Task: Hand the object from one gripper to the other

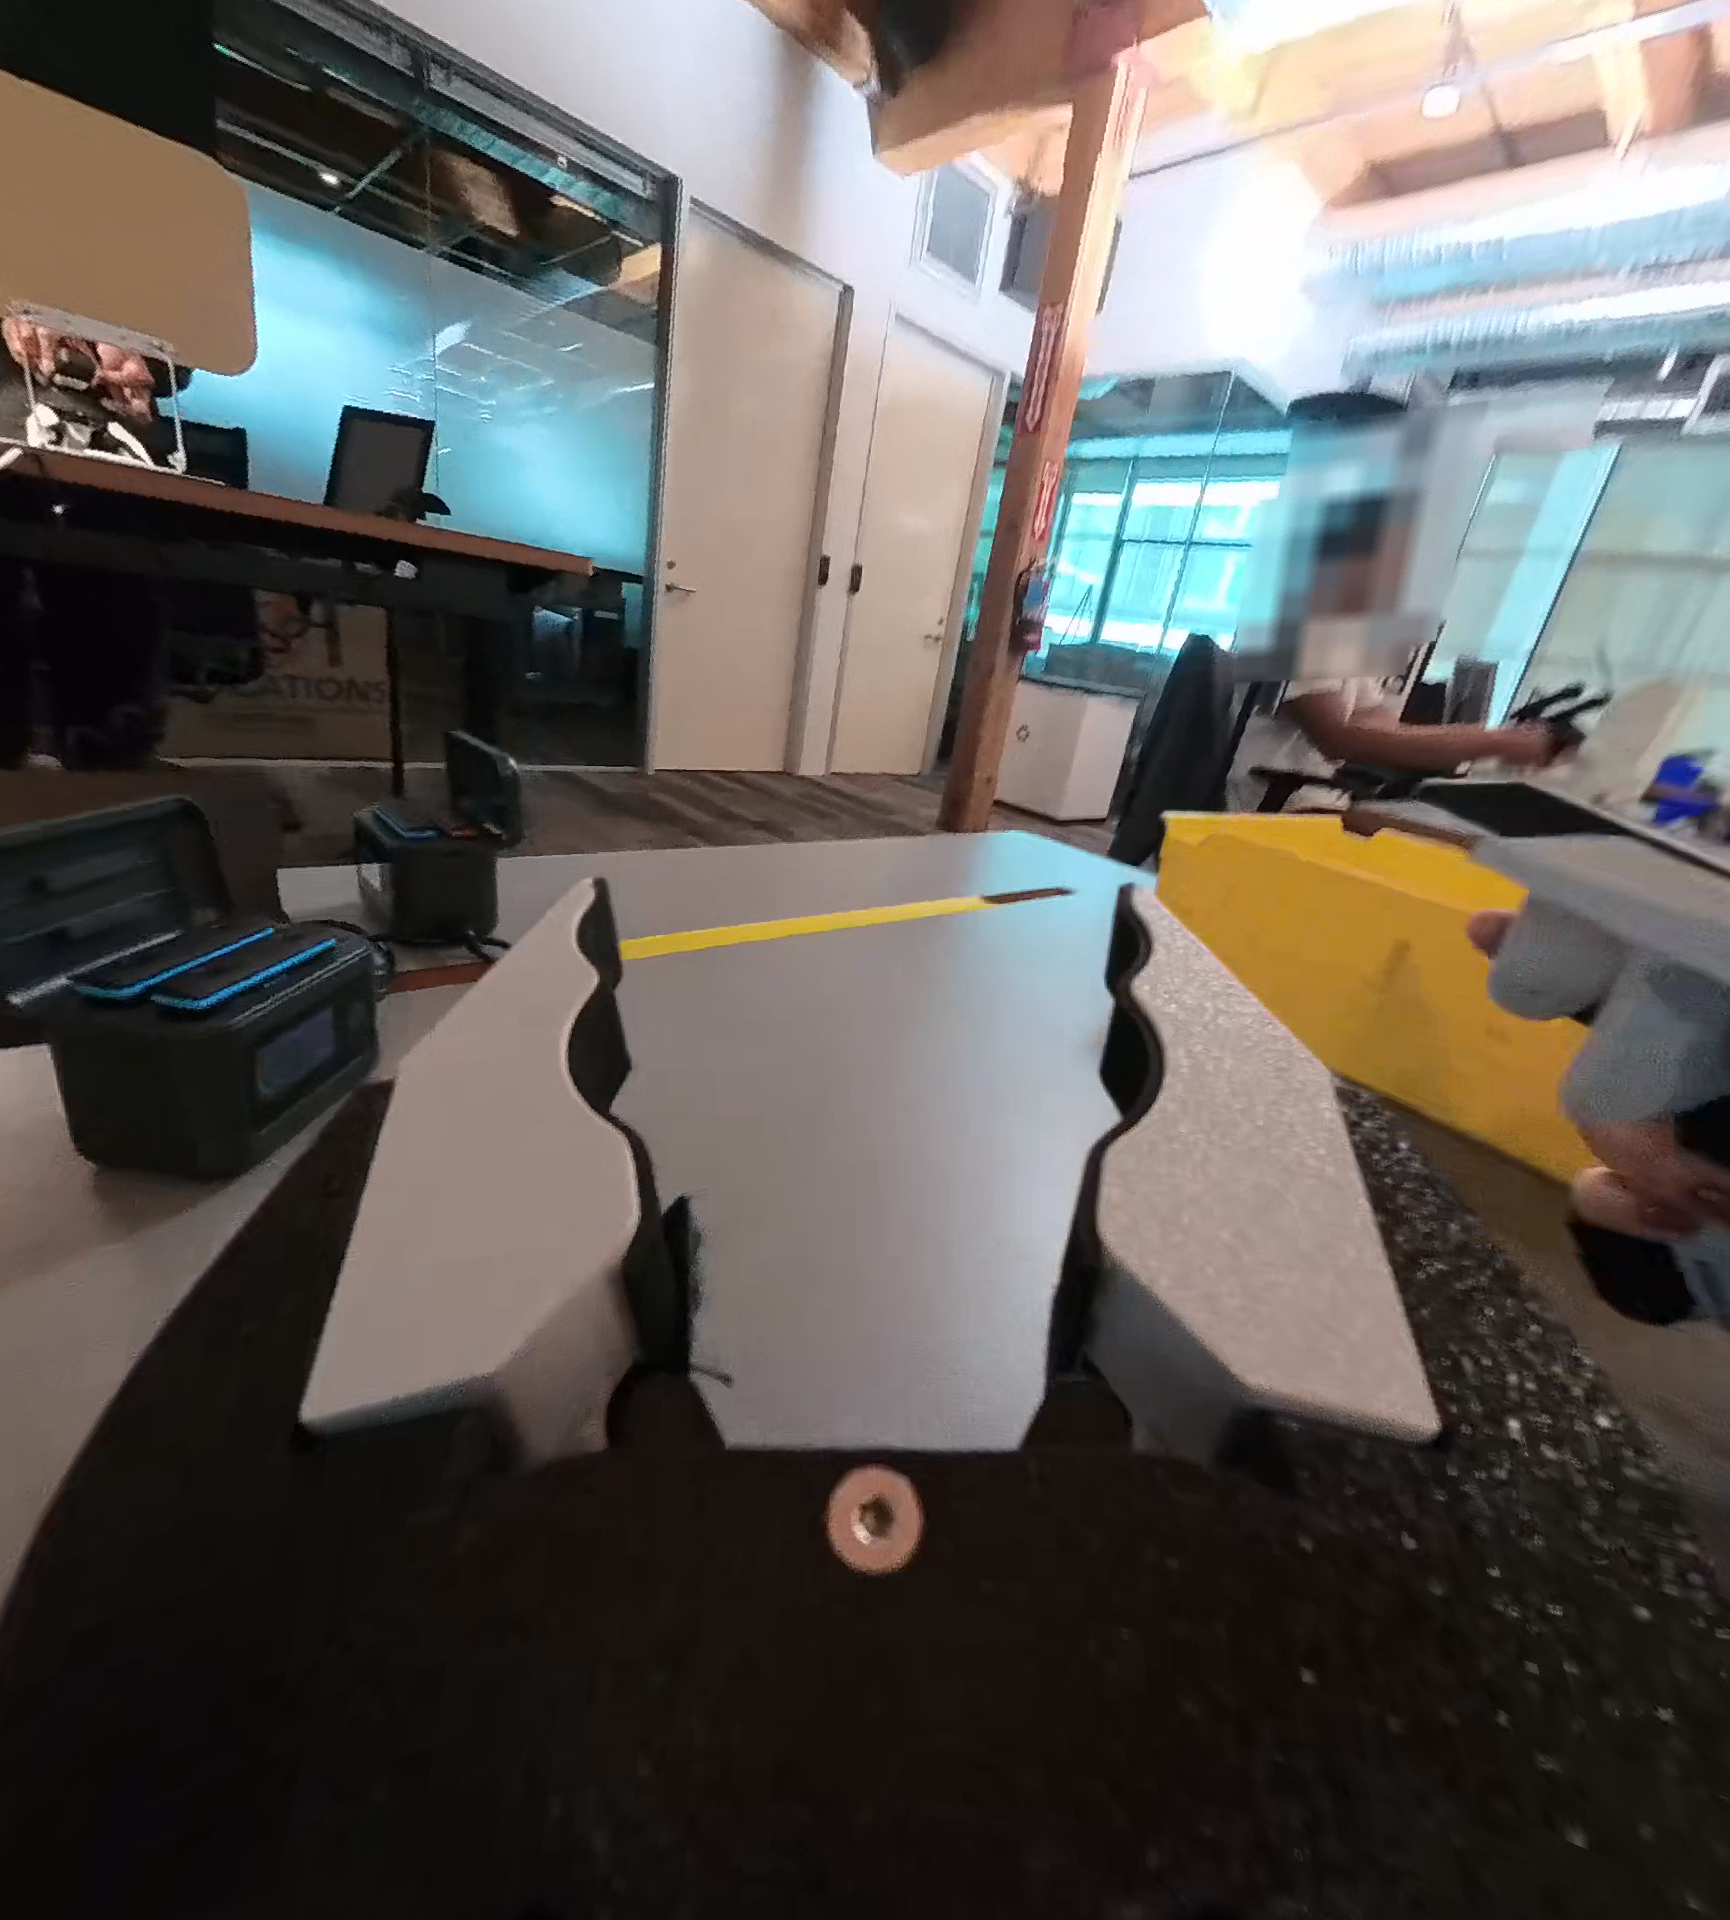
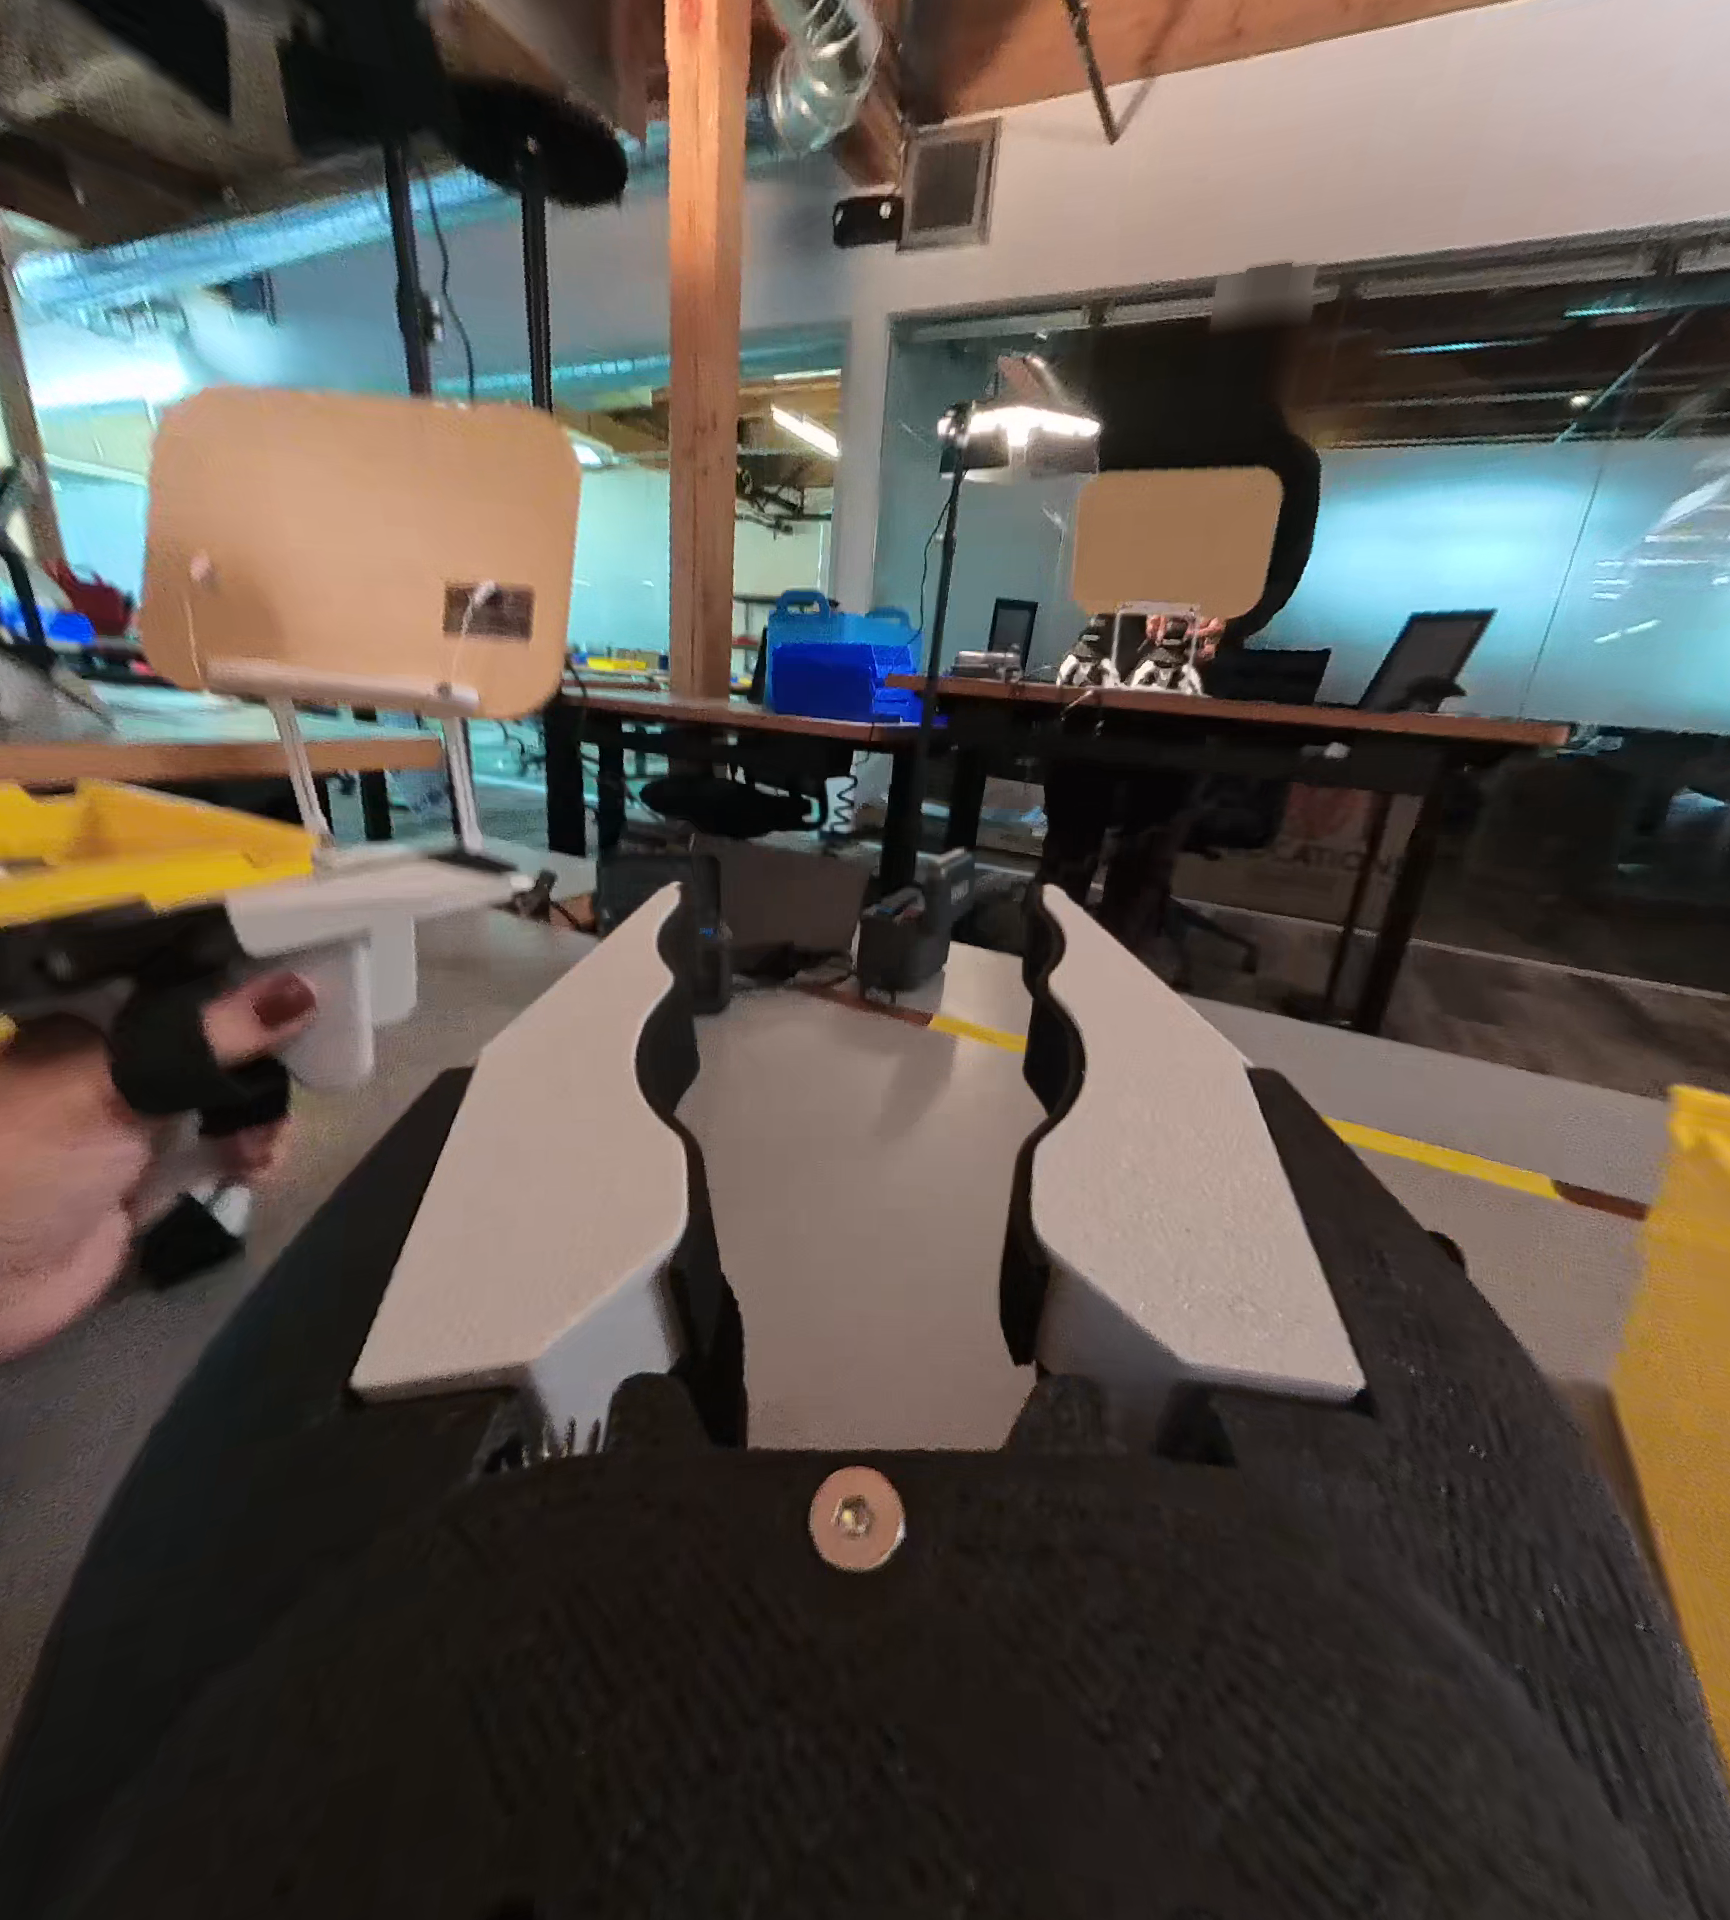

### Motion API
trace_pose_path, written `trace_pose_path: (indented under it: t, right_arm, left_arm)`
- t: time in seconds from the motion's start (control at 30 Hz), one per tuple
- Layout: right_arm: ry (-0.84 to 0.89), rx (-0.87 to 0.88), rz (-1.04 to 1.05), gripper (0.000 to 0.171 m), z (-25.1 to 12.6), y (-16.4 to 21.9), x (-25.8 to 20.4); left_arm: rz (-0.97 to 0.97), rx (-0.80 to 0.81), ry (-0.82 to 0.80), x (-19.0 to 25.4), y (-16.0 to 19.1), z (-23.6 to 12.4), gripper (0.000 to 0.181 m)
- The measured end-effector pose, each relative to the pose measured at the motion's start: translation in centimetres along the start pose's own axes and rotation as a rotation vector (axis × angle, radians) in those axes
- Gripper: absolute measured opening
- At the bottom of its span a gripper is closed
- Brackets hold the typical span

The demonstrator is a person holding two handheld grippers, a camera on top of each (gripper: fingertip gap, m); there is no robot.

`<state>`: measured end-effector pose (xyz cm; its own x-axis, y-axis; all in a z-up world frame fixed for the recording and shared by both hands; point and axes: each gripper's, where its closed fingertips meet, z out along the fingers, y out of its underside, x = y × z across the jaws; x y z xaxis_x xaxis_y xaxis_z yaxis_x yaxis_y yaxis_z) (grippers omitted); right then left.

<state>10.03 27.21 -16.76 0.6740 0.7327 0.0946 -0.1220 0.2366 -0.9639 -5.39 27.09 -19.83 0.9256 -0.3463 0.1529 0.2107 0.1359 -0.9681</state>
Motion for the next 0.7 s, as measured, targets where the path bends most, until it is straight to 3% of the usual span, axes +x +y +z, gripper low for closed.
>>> trace_pose_path:
  t: [0.1,0.27,0.4,0.57,0.7]
  right_arm:
    - [-0.001,0.014,-0.046,0.061,1.1,2.5,-1.1]
    - [-0.061,0.021,-0.139,0.059,1.0,3.1,-2.5]
    - [-0.067,0.015,-0.134,0.059,1.1,3.2,-2.5]
    - [-0.08,0.01,-0.11,0.058,1.2,3.4,-2.6]
    - [-0.084,0.007,-0.098,0.057,1.3,3.5,-2.6]
  left_arm:
    - [0.086,-0.035,0.008,0.9,0.5,0.2,0.089]
    - [0.189,-0.095,0.003,1.6,1.0,0.4,0.084]
    - [0.152,-0.073,-0.054,1.5,-1.5,-0.9,0.077]
    - [-0.025,-0.11,-0.198,1.1,-5.4,-5.5,0.062]
    - [-0.101,-0.288,-0.434,-3.5,-6.3,-13.1,0.058]
